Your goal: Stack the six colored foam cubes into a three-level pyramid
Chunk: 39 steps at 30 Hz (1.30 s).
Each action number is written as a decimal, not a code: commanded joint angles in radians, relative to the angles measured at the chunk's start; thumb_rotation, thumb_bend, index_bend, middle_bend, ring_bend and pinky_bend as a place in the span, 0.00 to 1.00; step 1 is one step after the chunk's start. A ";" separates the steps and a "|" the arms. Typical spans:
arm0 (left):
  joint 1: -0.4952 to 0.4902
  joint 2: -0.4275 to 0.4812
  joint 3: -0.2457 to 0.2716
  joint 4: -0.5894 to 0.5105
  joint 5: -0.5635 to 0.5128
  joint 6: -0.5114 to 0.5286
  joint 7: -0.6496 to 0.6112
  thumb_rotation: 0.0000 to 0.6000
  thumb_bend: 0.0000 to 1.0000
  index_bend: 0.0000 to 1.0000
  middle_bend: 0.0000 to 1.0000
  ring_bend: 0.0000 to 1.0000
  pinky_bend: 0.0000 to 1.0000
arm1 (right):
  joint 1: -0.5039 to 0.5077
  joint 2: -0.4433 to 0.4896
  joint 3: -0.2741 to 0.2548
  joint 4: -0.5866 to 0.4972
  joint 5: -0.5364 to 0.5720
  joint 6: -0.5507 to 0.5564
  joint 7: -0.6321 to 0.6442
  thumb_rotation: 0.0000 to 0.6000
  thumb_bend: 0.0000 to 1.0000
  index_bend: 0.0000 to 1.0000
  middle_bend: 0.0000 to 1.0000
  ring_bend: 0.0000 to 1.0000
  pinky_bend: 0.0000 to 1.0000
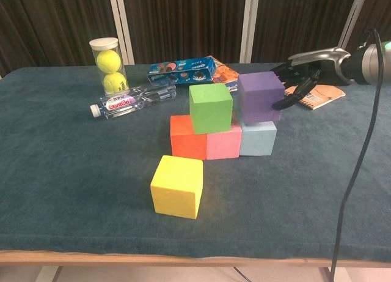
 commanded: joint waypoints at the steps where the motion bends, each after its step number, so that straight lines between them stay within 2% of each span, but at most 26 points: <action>1: 0.000 0.000 0.000 0.000 0.000 0.000 0.000 0.97 0.12 0.05 0.00 0.00 0.11 | 0.009 -0.004 -0.018 0.009 -0.020 0.010 0.035 1.00 0.32 0.46 0.00 0.00 0.00; 17: 0.001 0.001 0.000 0.004 -0.002 -0.002 -0.005 0.97 0.12 0.05 0.00 0.00 0.11 | 0.055 -0.051 -0.099 0.079 -0.085 0.058 0.177 1.00 0.32 0.44 0.00 0.00 0.00; 39: 0.005 0.006 0.001 0.009 0.001 0.000 -0.018 0.97 0.12 0.05 0.00 0.00 0.11 | 0.092 -0.073 -0.142 0.115 -0.067 0.071 0.205 1.00 0.32 0.43 0.00 0.00 0.00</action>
